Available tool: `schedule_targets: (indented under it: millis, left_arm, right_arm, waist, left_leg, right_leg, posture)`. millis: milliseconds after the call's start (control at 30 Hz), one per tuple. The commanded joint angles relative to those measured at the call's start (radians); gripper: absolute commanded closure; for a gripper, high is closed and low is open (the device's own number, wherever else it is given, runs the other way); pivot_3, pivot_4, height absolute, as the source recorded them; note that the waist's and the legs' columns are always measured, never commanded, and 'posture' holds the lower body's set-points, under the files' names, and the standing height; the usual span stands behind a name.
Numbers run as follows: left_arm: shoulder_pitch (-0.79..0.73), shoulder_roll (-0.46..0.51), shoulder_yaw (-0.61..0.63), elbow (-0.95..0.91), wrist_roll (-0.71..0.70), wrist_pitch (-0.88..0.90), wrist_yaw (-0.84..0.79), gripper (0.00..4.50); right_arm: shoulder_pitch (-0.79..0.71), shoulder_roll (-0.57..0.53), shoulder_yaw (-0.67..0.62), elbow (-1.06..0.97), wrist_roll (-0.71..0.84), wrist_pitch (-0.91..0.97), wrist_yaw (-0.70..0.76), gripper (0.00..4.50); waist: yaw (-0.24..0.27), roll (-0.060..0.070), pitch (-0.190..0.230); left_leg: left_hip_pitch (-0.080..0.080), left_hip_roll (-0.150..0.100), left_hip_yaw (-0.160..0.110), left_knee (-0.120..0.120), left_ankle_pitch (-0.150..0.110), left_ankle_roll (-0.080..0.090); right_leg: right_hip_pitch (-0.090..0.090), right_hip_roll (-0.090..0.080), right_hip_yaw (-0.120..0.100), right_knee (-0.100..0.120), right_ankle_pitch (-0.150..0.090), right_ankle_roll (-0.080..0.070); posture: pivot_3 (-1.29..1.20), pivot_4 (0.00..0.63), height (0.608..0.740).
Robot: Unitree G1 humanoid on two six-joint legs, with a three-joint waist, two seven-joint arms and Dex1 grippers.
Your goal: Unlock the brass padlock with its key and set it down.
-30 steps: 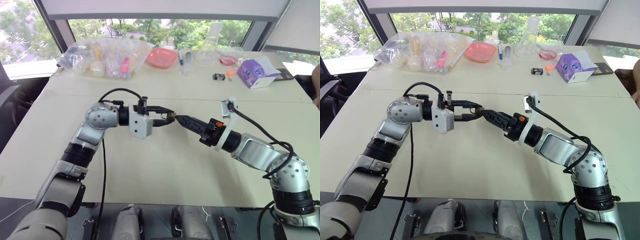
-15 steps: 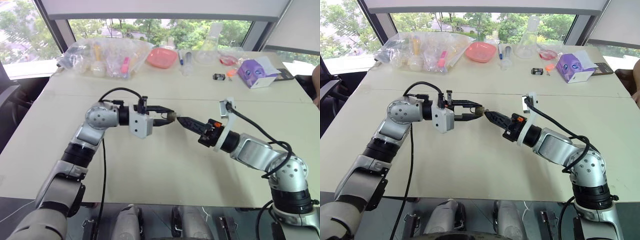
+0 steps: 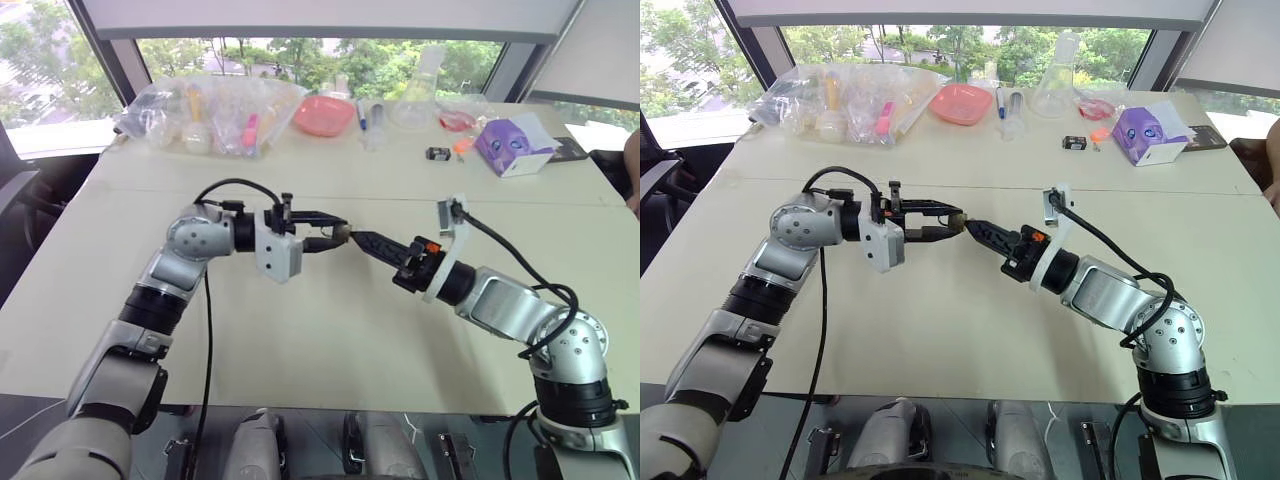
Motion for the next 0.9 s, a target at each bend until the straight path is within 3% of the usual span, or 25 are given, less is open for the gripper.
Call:
schedule_targets:
  millis: [33,267,500,600,800,900]
  left_arm:
    - [-0.010,0.006,0.017,0.018,0.059,-0.128,0.076,3.78]
    - [-0.035,0.015,0.047,0.109,0.226,-0.335,0.267,3.78]
    - [-0.064,0.020,0.076,0.142,0.386,-0.435,0.442,3.78]
    - [-0.070,0.030,0.038,0.172,0.354,-0.397,0.443,3.78]
    - [-0.085,0.043,-0.007,0.185,0.166,-0.247,0.338,3.78]
    - [-0.086,0.052,-0.020,0.176,0.141,-0.242,0.306,3.78]
  right_arm:
    - [-0.019,0.029,-0.025,-0.007,0.089,-0.051,-0.049,4.45]
    - [-0.027,0.070,-0.036,0.016,0.208,-0.114,-0.164,4.45]
    - [-0.037,0.134,-0.038,0.028,0.240,-0.146,-0.253,4.45]
    - [-0.039,0.112,-0.030,0.022,0.240,-0.134,-0.260,4.45]
    - [-0.026,-0.013,-0.026,-0.021,0.038,-0.066,-0.081,4.45]
    - [-0.034,-0.039,-0.038,-0.043,-0.031,-0.060,0.030,3.63]
  waist:
    - [0.000,0.000,0.000]
    - [0.000,0.000,0.000]
    - [0.000,0.000,0.000]
    - [0.001,0.000,0.000]
    - [-0.001,0.000,0.000]
    - [-0.002,0.000,0.000]
  left_leg:
    - [0.000,0.000,0.000,0.000,0.000,0.000]
    - [0.000,0.000,0.000,0.000,0.000,0.000]
    - [0.000,0.000,0.000,0.000,0.000,0.000]
    - [0.000,0.000,0.000,0.000,0.000,0.000]
    - [0.000,0.000,0.000,0.000,0.000,0.000]
    - [0.000,0.000,0.000,0.000,0.000,0.000]
  right_leg:
    - [0.000,0.000,0.000,0.000,0.000,0.000]
    - [0.000,0.000,0.000,0.000,0.000,0.000]
    - [0.000,0.000,0.000,0.000,0.000,0.000]
    - [0.000,-0.001,0.000,0.000,0.000,0.001]
    - [0.000,0.000,0.000,0.000,0.000,0.001]
    - [0.000,0.000,0.000,0.000,0.000,0.001]
  posture:
    - [0.00,0.150,0.740]
    - [0.00,0.150,0.740]
    - [0.00,0.150,0.740]
    - [0.00,0.150,0.740]
    - [0.00,0.150,0.740]
    - [0.00,0.150,0.740]
